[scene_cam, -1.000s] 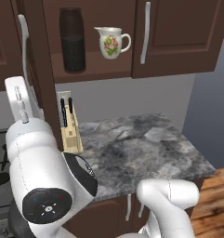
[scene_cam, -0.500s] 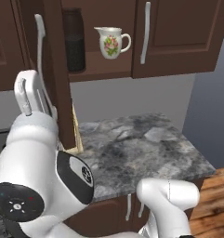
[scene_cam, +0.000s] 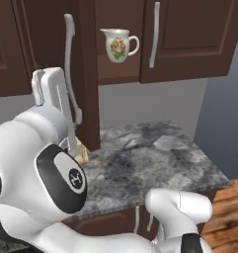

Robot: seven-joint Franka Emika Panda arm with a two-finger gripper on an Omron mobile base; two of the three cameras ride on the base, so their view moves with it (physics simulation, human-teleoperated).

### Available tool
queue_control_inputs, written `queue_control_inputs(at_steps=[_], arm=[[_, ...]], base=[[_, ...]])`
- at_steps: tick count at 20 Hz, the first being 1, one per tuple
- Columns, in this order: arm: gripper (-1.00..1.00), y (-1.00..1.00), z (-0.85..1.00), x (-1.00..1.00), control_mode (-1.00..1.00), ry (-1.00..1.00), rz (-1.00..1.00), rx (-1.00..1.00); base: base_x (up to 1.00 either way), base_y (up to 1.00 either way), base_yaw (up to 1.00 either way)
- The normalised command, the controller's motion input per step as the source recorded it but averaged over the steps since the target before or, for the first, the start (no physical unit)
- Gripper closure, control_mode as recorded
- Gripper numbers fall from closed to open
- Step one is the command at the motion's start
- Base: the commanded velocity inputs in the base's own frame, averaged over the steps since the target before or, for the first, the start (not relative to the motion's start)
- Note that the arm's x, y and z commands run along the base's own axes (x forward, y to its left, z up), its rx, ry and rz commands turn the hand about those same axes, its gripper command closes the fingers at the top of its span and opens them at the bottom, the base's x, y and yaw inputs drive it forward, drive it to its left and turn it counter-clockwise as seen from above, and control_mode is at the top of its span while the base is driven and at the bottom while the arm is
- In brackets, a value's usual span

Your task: Pick the jar and jar from the dining table and place them in the open cabinet. Close the cabinet after placing the objects.

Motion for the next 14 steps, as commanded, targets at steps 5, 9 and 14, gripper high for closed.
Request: queue_control_inputs(at_steps=[5, 9, 14], arm=[[-1.0, -0.38, -0.05, 0.14, -1.0, 0.07, -0.31, 0.05], [-1.0, -0.42, -0.16, 0.23, -1.0, -0.01, -0.27, 0.07], [-1.0, -0.37, -0.23, 0.28, -1.0, -0.1, -0.21, 0.07]], base=[[0.0, 0.0, 0.0], [0.0, 0.0, 0.0], [0.0, 0.0, 0.0]])
